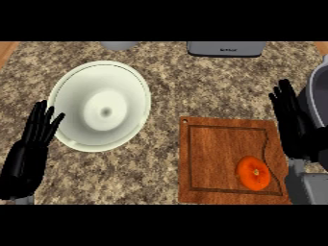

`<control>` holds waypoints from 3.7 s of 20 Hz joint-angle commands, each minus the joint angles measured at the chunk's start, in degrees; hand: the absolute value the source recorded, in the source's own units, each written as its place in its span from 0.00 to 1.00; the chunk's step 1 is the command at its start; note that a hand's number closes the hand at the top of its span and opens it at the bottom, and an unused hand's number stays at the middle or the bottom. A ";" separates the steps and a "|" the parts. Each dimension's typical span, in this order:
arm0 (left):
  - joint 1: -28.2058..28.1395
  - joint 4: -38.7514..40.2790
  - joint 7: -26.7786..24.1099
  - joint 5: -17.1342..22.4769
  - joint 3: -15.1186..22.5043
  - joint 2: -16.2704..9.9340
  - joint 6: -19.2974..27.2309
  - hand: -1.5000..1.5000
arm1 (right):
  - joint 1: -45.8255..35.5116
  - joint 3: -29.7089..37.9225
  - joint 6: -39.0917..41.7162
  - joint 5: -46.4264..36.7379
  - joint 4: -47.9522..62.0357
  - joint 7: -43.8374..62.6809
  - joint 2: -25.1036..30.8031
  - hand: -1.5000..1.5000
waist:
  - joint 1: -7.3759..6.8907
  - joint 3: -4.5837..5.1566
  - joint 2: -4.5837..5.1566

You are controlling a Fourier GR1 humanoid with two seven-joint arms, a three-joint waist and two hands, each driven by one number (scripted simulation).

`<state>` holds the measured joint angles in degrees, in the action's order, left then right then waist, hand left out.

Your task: Pick the squash from the cutting board and place it in the pot

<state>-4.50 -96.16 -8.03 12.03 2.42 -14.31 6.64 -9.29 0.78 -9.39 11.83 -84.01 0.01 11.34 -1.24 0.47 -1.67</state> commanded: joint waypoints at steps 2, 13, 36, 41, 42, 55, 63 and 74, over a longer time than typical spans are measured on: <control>5.66 -1.86 4.60 -0.30 -2.16 -0.38 3.07 0.50 | -4.23 3.57 14.66 8.08 -2.89 -0.71 8.09 1.00 | 1.43 -0.57 1.63; 14.65 4.66 7.92 0.12 -3.89 -0.97 4.04 0.50 | 6.81 8.93 34.64 -7.14 0.48 -36.33 29.29 0.00 | 3.38 -0.72 1.98; 18.67 3.90 13.19 -0.65 -5.81 -1.28 2.21 0.50 | 14.05 -0.30 38.01 -32.68 -21.86 -17.91 34.31 0.00 | 1.32 -0.46 1.60; 18.63 3.99 12.60 -1.47 -5.91 -0.39 1.72 0.50 | 13.14 -4.16 40.16 -37.15 -21.92 -13.69 30.07 0.00 | 1.22 -0.47 1.65; 19.15 4.33 12.00 -3.48 -3.89 2.18 3.97 0.50 | 13.34 -4.79 41.15 -36.36 -25.21 -10.02 28.22 0.00 | 1.37 -0.47 1.63; 25.00 10.51 12.92 -2.37 -8.62 1.21 -0.20 0.50 | 12.57 -8.01 39.80 -47.82 -22.85 -14.72 17.77 0.00 | 1.49 -0.47 1.67; 17.95 2.15 13.80 -4.13 -7.08 2.90 0.48 0.50 | 10.49 -10.54 33.25 -59.07 -14.72 -13.33 13.13 0.00 | 0.95 -0.49 1.63; 20.73 6.26 13.40 -2.95 -10.29 1.42 -3.62 0.50 | 9.22 -11.82 30.44 -64.31 -6.96 -19.25 8.77 0.00 | 1.24 -0.48 1.66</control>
<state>16.32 -88.85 4.20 7.87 -6.41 -11.67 4.94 -0.37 -10.52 23.09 -50.16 -93.60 -16.64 21.05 -0.02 0.00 0.00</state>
